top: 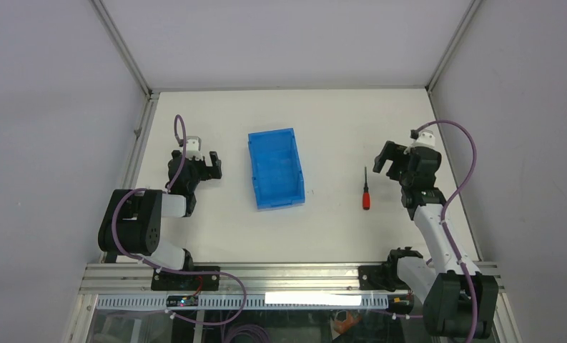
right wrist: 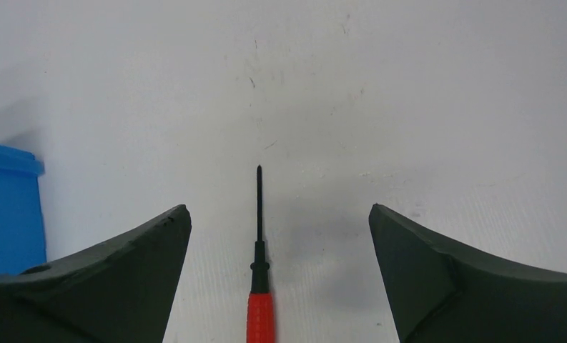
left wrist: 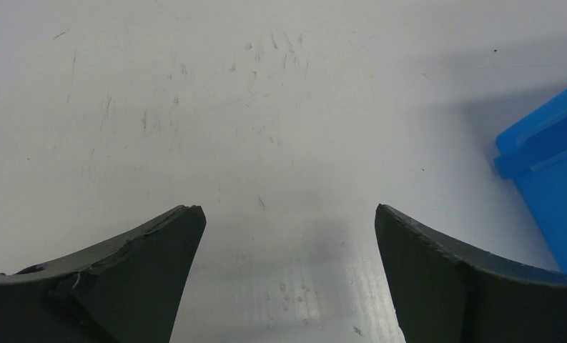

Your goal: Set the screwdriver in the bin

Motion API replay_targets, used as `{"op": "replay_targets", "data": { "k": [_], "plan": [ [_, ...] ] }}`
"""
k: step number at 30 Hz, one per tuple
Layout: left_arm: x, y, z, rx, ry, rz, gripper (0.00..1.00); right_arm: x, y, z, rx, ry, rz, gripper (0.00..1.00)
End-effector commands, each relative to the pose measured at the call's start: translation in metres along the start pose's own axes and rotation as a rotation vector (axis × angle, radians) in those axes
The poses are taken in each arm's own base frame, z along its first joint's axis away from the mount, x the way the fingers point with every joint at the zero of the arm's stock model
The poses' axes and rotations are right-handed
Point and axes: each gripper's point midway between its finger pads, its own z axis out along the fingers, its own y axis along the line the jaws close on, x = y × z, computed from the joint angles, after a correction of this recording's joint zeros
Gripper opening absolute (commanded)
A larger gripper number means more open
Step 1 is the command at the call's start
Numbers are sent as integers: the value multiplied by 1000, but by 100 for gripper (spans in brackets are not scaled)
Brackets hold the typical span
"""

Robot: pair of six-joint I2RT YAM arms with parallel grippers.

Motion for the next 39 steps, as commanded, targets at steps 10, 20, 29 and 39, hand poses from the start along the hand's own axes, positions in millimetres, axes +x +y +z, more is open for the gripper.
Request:
{"op": "replay_targets", "data": {
  "k": [10, 20, 29, 39],
  "plan": [
    [-21, 1, 4, -5, -61, -12, 99, -9, 39, -39, -11, 185, 96, 99],
    [-21, 1, 4, -6, -61, -12, 99, 57, 48, -25, 0, 421, 80, 99],
    [-21, 1, 4, -6, -61, -13, 99, 115, 35, -15, 99, 610, 99, 93],
    [-21, 1, 4, -6, -61, -13, 99, 139, 24, -2, 250, 716, 111, 63]
  ]
}}
